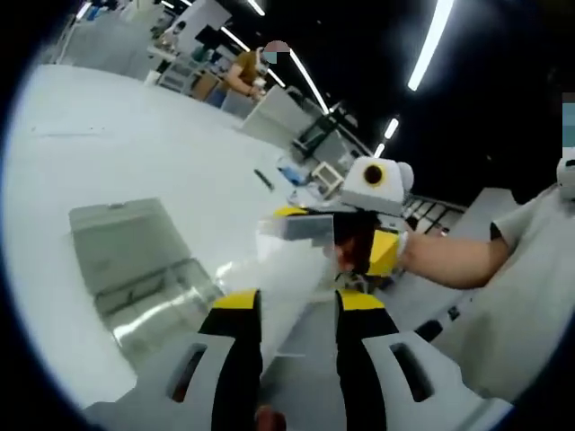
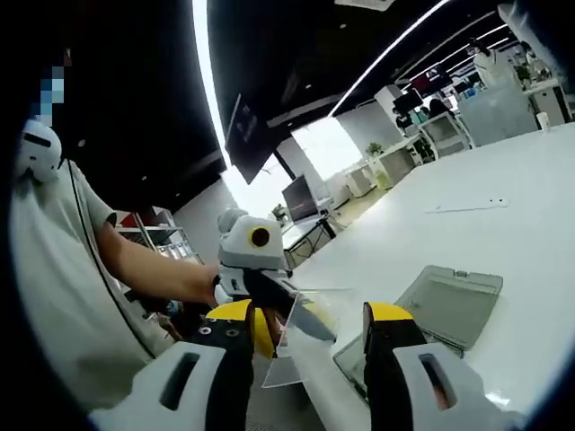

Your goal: Insert the divider into the dual guide fixture by aligning both edges with the guide slots and pushing it downward to the bottom, including one-sided entry, uneven engagement, binding, and posture correction.

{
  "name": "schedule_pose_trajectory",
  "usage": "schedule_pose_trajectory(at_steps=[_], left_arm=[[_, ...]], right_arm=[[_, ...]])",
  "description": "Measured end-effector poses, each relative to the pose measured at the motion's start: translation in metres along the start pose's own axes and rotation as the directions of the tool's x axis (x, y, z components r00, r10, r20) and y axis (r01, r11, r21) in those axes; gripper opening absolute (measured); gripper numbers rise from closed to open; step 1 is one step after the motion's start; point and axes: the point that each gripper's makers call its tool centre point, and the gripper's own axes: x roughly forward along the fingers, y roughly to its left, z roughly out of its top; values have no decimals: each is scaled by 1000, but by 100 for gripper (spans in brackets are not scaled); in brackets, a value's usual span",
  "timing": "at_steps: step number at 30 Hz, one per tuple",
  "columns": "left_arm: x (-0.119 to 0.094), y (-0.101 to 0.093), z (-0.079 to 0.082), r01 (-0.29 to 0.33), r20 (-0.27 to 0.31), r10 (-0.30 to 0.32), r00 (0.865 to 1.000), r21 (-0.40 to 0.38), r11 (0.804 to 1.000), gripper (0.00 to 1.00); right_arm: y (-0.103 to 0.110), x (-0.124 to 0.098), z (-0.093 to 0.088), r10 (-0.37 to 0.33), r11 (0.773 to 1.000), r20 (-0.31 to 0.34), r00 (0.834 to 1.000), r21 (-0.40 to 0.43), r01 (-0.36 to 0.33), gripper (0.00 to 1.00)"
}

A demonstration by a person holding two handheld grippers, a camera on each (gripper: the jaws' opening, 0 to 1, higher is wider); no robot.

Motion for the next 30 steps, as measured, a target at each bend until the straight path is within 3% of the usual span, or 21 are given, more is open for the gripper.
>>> schedule_pose_trajectory(at_steps=[17,30], left_arm=[[4,-21,8,103,13,-103,995,17,995,28],[5,-22,10,114,13,-114,993,22,993,28]], right_arm=[[4,-1,3,63,994,39,997,83,-66,45],[10,-1,5,102,988,53,993,108,-107,36]])
